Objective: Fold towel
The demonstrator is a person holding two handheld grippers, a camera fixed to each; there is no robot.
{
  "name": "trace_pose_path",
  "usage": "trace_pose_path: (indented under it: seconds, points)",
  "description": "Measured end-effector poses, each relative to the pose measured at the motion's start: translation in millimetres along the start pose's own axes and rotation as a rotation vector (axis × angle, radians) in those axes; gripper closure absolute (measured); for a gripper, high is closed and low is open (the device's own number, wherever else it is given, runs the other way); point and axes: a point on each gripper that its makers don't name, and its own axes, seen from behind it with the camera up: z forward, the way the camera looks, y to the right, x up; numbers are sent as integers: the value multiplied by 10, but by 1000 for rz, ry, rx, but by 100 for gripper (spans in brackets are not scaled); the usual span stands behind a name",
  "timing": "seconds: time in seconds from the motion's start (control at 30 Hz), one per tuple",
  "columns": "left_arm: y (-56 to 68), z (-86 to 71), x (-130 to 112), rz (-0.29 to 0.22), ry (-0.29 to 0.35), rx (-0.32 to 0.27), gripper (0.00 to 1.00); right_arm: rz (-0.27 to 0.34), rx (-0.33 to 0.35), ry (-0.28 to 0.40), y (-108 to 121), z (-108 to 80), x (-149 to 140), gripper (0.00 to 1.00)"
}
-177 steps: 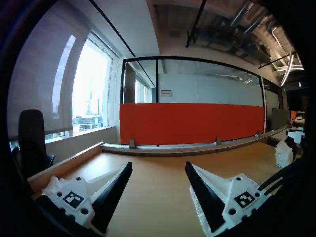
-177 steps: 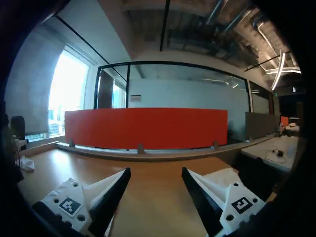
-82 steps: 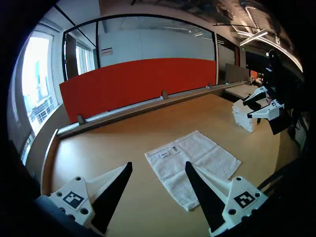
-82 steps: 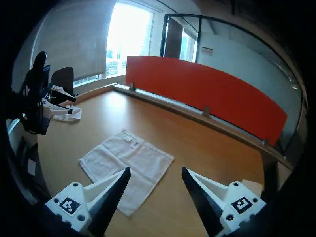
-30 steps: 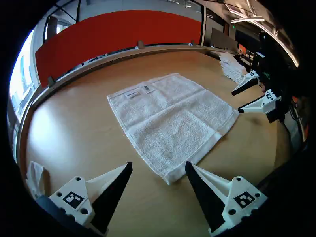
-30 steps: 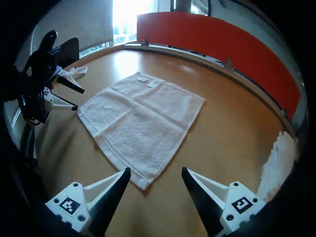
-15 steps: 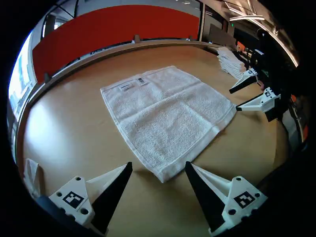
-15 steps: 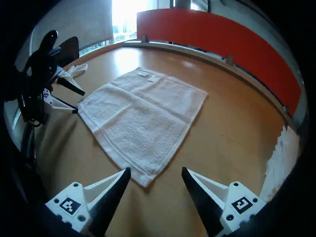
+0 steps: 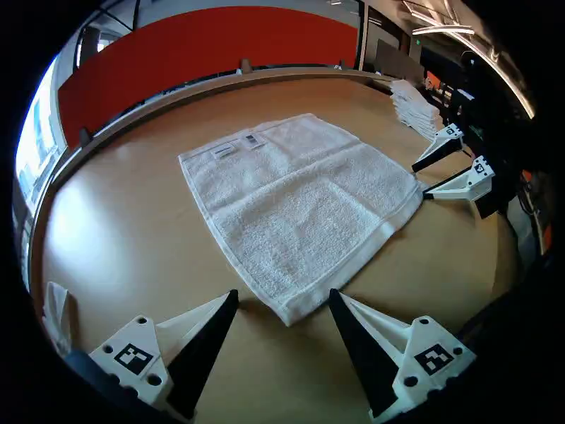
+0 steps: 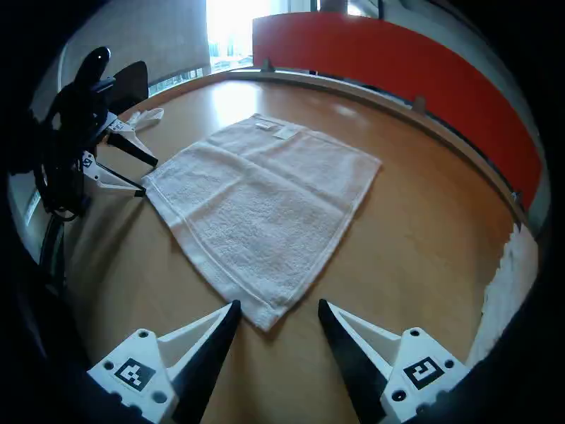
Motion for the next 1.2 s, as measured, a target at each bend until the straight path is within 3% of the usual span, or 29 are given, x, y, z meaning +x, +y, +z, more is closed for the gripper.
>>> trace_pose_path:
  seconds: [0.37,0.67,0.9,1.03,1.17,1.2]
  points:
    - [10,7,-8,8,-2,20,11,-15,18,3,-24,9,6,31]
    - [66,18,-4,11,-8,21,30,-11,22,3,-25,-1,12,55]
    - [91,25,7,9,-17,19,46,-13,29,0,-40,-7,9,59]
    - [88,34,16,9,-21,18,48,-11,32,-2,-29,-3,13,65]
    - [42,36,20,-8,-26,33,74,1,43,-4,-39,-1,20,76]
    - [24,36,21,-13,-26,40,76,4,49,-4,-51,-2,21,77]
